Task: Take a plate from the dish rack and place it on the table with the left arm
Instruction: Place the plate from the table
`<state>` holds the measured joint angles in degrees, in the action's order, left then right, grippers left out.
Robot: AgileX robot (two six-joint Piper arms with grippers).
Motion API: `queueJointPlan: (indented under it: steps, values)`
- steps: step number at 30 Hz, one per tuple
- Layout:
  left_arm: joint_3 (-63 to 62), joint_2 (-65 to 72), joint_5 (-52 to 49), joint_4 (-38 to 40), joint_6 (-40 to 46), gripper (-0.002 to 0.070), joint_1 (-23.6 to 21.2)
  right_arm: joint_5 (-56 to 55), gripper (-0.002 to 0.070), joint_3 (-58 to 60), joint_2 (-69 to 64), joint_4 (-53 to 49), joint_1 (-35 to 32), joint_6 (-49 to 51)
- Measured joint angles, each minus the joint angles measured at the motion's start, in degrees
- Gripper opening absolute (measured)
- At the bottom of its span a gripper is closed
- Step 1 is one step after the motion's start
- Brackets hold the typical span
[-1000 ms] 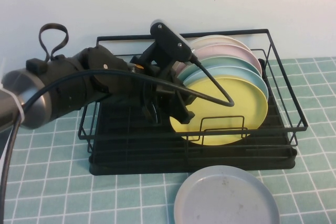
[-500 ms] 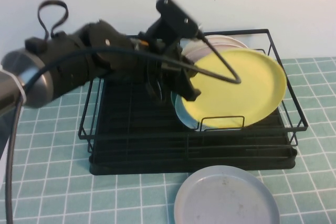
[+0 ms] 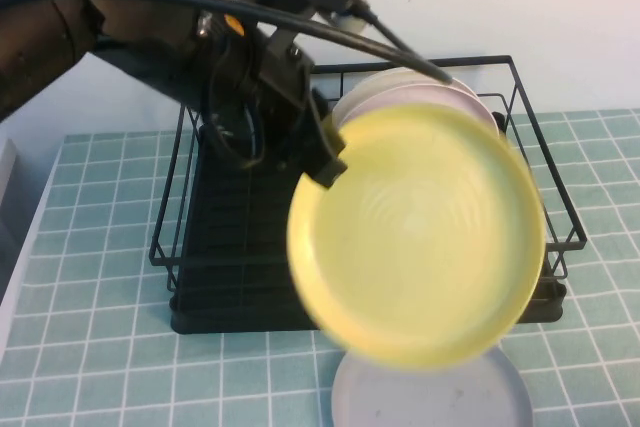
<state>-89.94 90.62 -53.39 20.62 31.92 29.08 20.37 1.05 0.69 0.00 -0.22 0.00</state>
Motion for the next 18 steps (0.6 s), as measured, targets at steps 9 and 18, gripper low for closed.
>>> queueJointPlan:
  steps: [9,18]
  values:
    - [2.61,3.39,-16.63,4.02,-5.63,0.0003,0.00,0.00,-0.0001,0.00,0.00,0.00,0.00,0.00]
    - [11.13,9.62,-6.98,2.81,-14.06,0.0004,0.87,0.00,-0.0001,0.00,0.00,0.00,0.00,0.00]
